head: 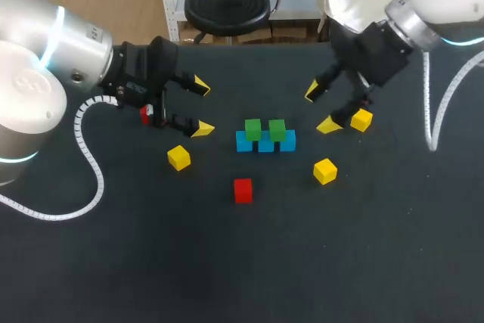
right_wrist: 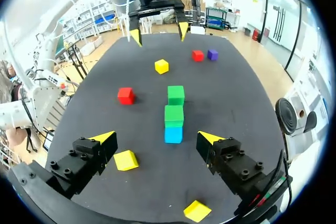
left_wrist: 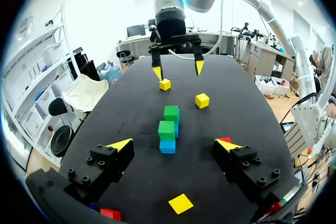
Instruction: Place the blue cubes, place green cubes on the blue cubes, place the yellow cubes on the green cubes, then place the red cubes on the yellow cubes, and place purple cube on the red cubes.
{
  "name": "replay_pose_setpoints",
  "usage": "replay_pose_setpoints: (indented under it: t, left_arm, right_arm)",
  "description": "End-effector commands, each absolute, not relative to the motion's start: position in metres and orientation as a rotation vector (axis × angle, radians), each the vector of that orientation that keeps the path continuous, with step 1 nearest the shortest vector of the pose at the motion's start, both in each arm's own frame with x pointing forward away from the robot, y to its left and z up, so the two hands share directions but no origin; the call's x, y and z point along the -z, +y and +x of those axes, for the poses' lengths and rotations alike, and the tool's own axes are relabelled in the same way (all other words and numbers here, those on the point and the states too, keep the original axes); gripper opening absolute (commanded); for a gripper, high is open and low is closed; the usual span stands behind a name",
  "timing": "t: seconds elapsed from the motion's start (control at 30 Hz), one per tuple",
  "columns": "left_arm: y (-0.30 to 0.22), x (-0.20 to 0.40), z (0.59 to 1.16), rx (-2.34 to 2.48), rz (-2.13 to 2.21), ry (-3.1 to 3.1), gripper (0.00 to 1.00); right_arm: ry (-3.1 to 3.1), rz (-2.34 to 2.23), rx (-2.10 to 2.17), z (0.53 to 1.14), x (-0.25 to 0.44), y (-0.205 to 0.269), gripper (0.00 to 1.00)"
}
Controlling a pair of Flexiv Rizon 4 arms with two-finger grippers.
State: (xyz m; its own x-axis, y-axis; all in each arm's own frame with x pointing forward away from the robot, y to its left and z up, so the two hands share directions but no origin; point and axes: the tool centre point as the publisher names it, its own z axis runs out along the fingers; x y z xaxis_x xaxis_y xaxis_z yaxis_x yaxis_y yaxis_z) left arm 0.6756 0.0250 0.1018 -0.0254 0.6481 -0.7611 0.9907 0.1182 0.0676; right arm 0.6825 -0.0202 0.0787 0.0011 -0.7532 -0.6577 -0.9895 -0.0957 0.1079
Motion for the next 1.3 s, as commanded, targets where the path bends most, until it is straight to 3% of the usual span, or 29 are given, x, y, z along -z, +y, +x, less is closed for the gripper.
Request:
replay_pose_setpoints:
  t: [0.03,0.63,1.3]
  left_arm:
    - [0.026,-0.101,0.675,0.669,1.596,1.737,1.0]
    - [0.026,-0.101,0.675,0.669,1.596,1.737,1.0]
    - [0.026,-0.101,0.675,0.669,1.596,1.737,1.0]
  right_arm:
    - [1.798,-1.871,-0.781,0.672,-0.08,-0.022,1.0]
    - [1.798,-1.871,-0.781,0.672,-0.08,-0.022,1.0]
    - [1.712,-2.089,-0.772,0.605,-0.064,-0.049,1.0]
